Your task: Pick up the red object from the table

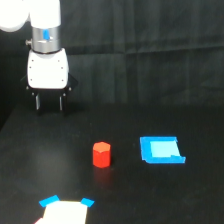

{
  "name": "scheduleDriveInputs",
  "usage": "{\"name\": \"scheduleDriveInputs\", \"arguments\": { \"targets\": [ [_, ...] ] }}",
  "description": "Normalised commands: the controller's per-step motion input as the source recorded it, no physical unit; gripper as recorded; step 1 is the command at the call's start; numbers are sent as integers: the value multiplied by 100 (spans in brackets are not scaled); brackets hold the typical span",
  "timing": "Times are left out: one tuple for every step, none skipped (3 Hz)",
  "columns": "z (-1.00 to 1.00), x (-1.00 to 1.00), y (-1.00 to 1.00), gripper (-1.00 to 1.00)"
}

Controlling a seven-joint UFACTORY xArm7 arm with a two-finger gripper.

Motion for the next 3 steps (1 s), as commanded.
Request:
{"name": "scheduleDriveInputs", "arguments": {
  "targets": [
    [-57,100,-100,100],
    [-50,71,-98,93],
    [-46,100,-100,100]
  ]
}}
